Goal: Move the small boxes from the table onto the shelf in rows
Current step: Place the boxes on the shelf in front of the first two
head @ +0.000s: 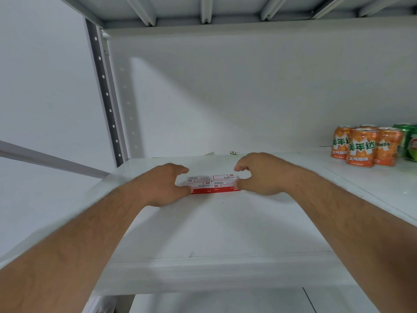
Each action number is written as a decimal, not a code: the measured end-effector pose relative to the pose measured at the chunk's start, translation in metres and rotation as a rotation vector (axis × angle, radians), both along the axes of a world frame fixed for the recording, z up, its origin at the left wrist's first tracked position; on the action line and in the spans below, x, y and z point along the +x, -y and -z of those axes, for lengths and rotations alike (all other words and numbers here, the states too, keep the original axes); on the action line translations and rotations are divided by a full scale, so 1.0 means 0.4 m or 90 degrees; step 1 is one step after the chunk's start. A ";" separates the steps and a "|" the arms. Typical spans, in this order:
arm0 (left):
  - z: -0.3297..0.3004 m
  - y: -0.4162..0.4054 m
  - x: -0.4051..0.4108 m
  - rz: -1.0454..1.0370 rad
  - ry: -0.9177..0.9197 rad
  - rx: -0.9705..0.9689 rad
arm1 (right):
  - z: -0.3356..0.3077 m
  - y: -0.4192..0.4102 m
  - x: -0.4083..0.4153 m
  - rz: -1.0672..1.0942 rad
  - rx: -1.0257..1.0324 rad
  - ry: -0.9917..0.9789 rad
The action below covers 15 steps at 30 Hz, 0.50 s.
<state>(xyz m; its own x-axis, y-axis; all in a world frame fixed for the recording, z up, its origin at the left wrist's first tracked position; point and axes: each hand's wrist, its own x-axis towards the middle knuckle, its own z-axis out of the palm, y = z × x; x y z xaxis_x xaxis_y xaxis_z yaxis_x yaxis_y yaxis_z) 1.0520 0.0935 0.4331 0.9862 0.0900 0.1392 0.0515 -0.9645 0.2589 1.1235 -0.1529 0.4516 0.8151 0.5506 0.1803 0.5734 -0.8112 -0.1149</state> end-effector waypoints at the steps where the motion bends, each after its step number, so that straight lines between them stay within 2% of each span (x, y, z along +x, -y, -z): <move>1: -0.002 0.002 -0.008 -0.002 -0.010 0.019 | 0.001 0.000 -0.014 -0.001 -0.011 0.001; 4: -0.003 0.014 -0.039 -0.010 -0.030 0.083 | 0.006 -0.021 -0.064 -0.013 -0.042 -0.004; 15: -0.006 0.082 -0.245 -0.150 -0.020 0.121 | 0.022 -0.123 -0.229 -0.139 -0.076 0.016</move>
